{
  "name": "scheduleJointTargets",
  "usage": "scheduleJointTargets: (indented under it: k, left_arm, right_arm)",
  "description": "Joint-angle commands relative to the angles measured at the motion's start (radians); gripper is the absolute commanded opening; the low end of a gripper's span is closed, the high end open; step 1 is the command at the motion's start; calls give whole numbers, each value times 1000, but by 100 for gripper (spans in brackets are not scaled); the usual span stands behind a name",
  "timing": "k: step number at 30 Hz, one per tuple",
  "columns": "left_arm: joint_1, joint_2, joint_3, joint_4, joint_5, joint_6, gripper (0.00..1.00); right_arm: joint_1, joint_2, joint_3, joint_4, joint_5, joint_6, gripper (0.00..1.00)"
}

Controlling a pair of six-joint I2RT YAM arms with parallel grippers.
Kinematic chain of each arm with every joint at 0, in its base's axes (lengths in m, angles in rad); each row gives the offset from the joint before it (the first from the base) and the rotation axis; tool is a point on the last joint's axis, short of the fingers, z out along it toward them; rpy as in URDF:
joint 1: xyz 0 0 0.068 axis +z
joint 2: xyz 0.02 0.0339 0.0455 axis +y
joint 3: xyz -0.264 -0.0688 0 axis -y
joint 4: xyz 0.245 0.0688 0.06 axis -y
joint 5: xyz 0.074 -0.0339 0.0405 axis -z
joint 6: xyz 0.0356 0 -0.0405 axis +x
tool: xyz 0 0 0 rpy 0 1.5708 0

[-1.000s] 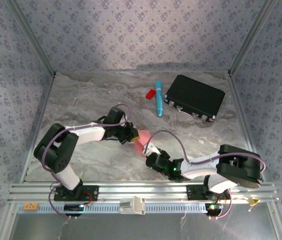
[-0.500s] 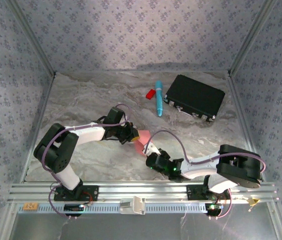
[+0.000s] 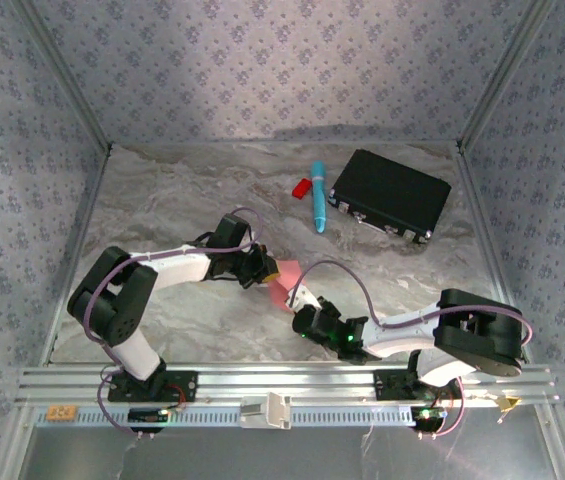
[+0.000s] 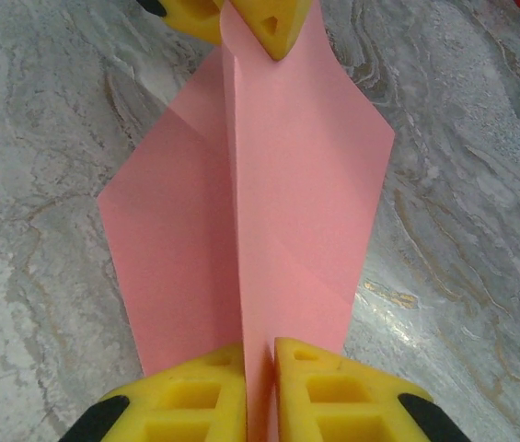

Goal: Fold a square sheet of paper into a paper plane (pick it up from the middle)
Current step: Fourth fold the wing at the center of the table.

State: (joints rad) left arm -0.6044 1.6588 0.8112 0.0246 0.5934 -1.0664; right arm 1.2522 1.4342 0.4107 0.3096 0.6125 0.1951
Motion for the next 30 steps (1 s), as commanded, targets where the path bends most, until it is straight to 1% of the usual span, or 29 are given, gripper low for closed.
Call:
scheduleJointTargets:
  k: [1, 9, 16, 17, 18, 20, 21, 24, 28, 30]
  left_arm:
    - [-5, 9, 34, -9, 4, 6, 0]
    - [-5, 6, 34, -9, 3, 6, 0]
    - [-5, 4, 34, -8, 1, 5, 0]
    - [-5, 1, 32, -9, -1, 6, 3]
    - [-5, -5, 30, -8, -5, 8, 9]
    - [-5, -26, 28, -15, -19, 18, 22]
    - [-3, -38, 28, -25, -33, 25, 32]
    - [-1, -76, 26, -51, -62, 41, 47]
    - [3, -120, 26, -91, -102, 54, 53]
    - [3, -135, 24, -105, -114, 57, 54]
  right_arm:
    - [-7, 6, -1, -26, 0, 26, 14]
    - [-10, 7, 2, -33, 0, 29, 14]
    - [-17, 7, 1, -18, -32, 45, 8]
    - [-20, 6, 0, -15, -40, 52, 7]
    - [-24, 6, 0, -11, -53, 63, 7]
    - [-28, 6, -4, -1, -64, 77, 7]
    - [-30, 6, -7, 6, -69, 87, 7]
    - [-41, 11, -15, 30, -98, 108, 7]
    - [-53, 33, -8, 38, -125, 133, 8]
    - [-54, 49, -4, 43, -128, 146, 9]
